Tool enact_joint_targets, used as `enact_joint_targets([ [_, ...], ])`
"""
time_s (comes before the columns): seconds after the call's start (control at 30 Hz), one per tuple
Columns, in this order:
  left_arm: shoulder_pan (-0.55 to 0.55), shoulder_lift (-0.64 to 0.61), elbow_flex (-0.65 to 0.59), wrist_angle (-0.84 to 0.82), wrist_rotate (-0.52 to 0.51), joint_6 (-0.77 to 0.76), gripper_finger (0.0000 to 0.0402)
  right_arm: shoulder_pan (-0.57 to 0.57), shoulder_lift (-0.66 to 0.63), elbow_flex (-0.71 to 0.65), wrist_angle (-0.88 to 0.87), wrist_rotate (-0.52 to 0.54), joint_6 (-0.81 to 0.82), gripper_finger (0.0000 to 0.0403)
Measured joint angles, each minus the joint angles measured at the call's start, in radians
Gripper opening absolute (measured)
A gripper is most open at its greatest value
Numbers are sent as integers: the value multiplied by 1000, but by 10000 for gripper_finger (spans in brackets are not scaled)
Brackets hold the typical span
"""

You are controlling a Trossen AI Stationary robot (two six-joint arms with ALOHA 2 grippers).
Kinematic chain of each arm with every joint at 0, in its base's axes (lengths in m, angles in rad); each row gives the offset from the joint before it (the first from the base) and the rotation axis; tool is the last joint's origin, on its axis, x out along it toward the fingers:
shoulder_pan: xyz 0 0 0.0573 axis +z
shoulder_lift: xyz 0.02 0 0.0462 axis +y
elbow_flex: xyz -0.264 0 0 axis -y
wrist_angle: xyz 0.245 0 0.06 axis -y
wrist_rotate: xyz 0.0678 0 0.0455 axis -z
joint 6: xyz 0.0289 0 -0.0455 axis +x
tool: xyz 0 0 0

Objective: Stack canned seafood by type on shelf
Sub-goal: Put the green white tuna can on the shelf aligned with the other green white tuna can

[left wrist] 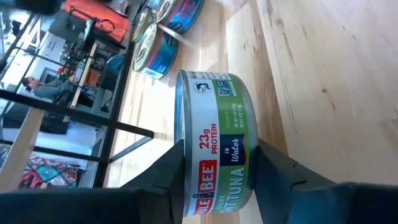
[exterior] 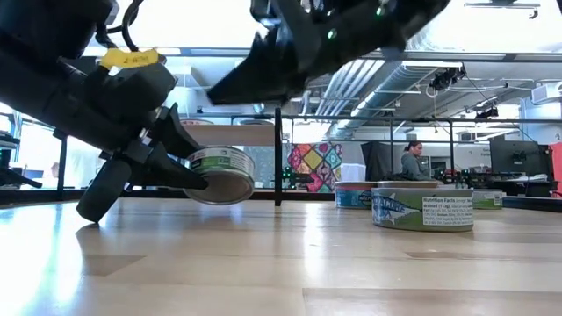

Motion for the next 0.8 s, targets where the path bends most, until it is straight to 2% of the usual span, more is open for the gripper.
enact_joint_targets([
  [0.1,-17,3,-1,4,-30,-28,121,22,-52,0,-71,17,-2,84],
  [0.23,-49,6,-1,22,-63,-84,121,82,-128,0,-184,79,47,86],
  [0.37,-71,-3,30,14,-60,-132,121,164,-153,-5,-330,206,105,83],
  [0.5,-82,-52,84,-58,-46,-85,121,248,-155,-5,-441,345,209,83],
  [0.6,-78,-123,155,-201,-68,-89,121,310,-151,-5,-496,443,299,83],
  [0.8,-37,-268,339,-675,-118,-180,121,409,-151,-6,-531,644,351,83],
])
